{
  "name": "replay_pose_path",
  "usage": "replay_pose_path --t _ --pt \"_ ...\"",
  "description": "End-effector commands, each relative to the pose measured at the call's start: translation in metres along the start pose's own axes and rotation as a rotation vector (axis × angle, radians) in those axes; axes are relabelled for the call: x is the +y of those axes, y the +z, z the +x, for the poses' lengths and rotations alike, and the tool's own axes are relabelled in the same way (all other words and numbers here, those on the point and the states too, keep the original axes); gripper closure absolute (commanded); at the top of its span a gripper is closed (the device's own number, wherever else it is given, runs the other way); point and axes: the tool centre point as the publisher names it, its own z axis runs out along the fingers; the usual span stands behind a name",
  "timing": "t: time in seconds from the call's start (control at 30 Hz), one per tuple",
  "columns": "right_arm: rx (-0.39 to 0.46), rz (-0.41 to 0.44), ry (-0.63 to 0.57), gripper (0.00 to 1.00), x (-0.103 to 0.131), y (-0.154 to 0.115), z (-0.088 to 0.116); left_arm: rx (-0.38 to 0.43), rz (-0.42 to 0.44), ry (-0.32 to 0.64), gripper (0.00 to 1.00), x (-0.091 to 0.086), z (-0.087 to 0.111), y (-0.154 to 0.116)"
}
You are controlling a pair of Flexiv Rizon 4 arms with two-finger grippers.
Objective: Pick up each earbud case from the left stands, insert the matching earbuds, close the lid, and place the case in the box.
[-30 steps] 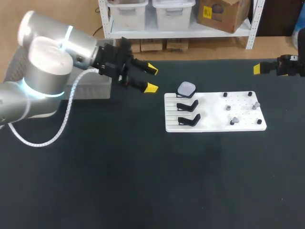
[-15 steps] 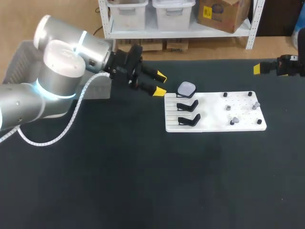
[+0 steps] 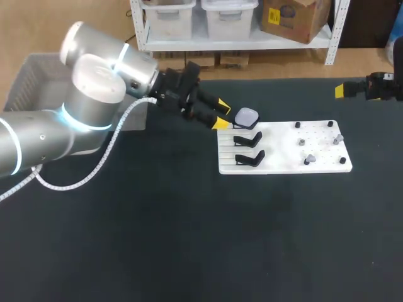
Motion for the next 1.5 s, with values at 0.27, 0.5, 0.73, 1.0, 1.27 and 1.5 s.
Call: replay_pose_path --t 0.27,0.5,0.73,1.0,1.27,1.5 --pt "0.001 0.002 0.000 0.00 0.000 0.000 0.000 0.013 0.029 0.005 0.47 0.010 -0.002 0.011" --pt "0.001 0.002 0.000 0.00 0.000 0.000 0.000 0.019 0.037 0.021 0.41 0.016 -0.006 0.016" --pt "0.001 0.002 0.000 0.00 0.000 0.000 0.000 0.029 0.050 0.028 0.42 0.020 -0.003 0.021" --pt "0.001 0.002 0.000 0.00 0.000 0.000 0.000 0.026 0.057 0.029 0.45 0.022 -0.001 0.026" --pt "0.001 0.002 0.000 0.00 0.000 0.000 0.000 0.020 0.062 0.031 0.49 0.025 -0.001 0.030" --pt "0.001 0.002 0.000 0.00 0.000 0.000 0.000 0.026 0.061 0.031 0.50 0.027 -0.001 0.034"
